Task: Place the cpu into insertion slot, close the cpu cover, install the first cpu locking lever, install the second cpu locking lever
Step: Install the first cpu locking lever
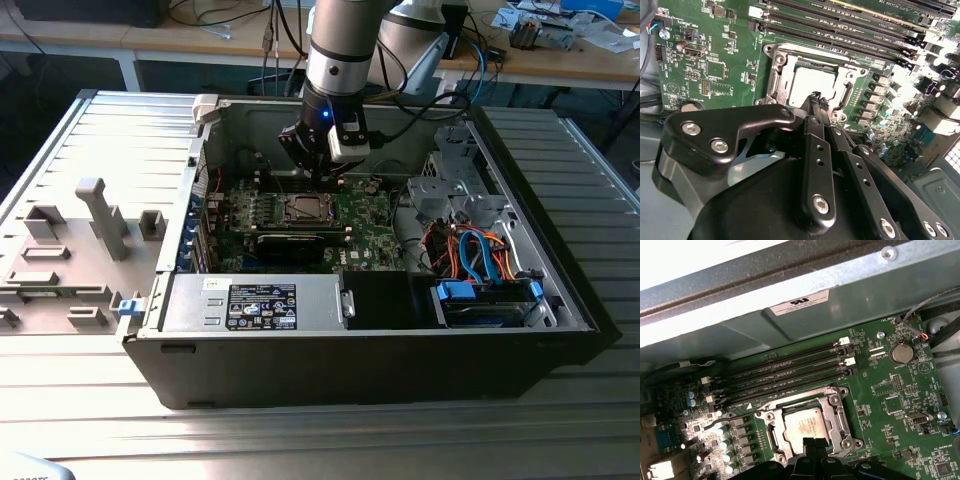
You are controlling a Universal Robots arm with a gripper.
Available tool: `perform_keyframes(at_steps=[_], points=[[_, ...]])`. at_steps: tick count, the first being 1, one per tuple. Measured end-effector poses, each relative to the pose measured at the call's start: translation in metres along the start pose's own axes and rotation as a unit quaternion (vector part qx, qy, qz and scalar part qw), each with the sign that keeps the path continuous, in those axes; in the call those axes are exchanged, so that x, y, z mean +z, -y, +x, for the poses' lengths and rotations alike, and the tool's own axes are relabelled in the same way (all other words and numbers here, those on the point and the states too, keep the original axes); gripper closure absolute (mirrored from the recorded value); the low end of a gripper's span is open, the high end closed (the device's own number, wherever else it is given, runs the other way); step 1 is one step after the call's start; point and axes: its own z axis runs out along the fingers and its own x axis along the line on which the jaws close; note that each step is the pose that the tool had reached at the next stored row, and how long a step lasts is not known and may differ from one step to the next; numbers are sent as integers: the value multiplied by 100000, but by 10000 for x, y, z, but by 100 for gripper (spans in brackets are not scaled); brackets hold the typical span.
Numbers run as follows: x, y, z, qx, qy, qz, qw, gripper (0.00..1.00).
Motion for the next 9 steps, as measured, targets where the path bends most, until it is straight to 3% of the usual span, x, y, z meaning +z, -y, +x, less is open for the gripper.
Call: perform_keyframes(at_steps=[9], points=[[0,0,0,-526,5,44,99999,89]])
